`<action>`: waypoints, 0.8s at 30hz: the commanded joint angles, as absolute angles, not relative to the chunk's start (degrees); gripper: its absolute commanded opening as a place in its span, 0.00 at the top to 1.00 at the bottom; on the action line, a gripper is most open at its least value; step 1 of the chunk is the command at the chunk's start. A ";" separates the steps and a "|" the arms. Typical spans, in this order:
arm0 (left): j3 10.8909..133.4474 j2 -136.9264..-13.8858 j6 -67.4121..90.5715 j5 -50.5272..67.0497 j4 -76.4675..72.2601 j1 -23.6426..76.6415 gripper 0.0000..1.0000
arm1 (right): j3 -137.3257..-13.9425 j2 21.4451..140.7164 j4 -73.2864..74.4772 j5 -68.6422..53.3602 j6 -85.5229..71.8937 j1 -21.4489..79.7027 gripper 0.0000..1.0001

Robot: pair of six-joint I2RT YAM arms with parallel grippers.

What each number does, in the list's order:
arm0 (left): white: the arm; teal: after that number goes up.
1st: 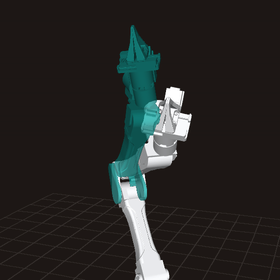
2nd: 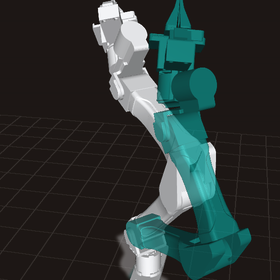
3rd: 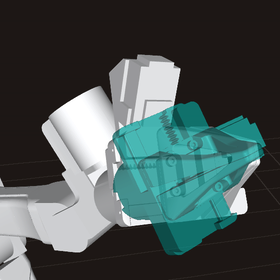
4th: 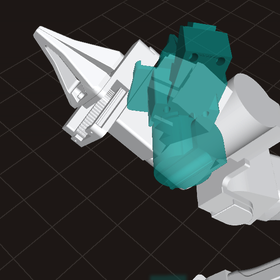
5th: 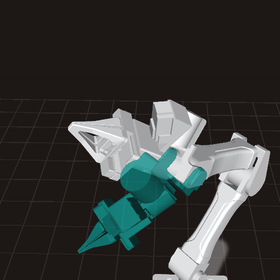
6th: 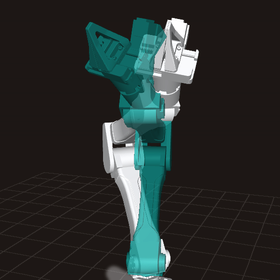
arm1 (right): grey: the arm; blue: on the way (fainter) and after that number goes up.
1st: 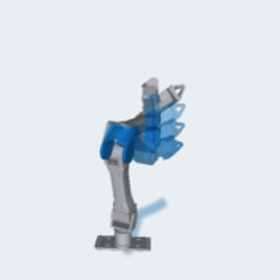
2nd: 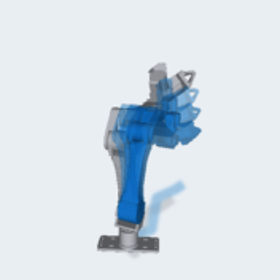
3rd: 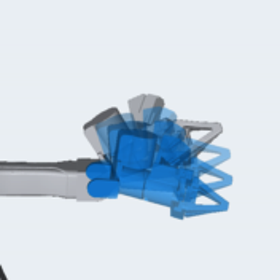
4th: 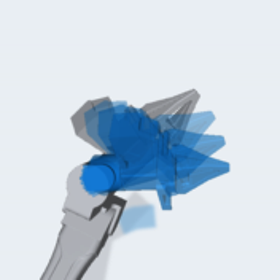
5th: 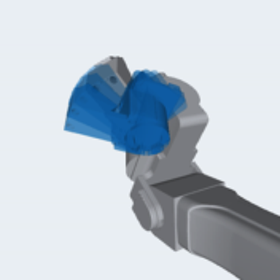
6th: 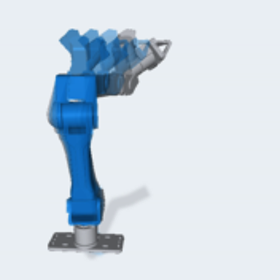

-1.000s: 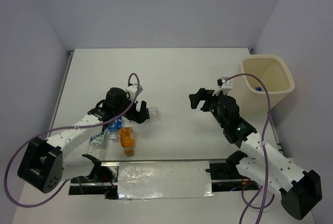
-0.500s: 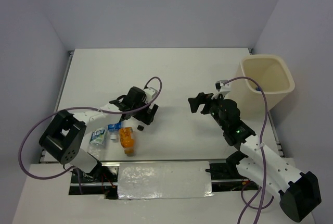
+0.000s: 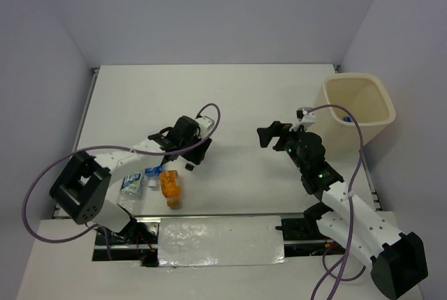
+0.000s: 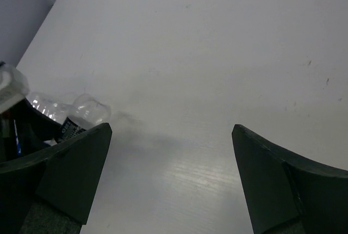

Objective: Put the plastic bottles in the bin

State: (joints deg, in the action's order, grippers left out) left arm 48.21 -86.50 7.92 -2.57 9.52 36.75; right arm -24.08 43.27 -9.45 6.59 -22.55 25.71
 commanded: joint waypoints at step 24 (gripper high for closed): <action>42.28 -63.72 7.91 15.74 -12.74 45.61 0.63 | -26.18 70.04 -58.20 -26.81 -41.23 33.84 0.00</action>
State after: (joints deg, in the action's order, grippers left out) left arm 42.09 -63.86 7.77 12.51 -5.50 43.00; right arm -21.96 68.40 -56.99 -27.81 -42.39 32.10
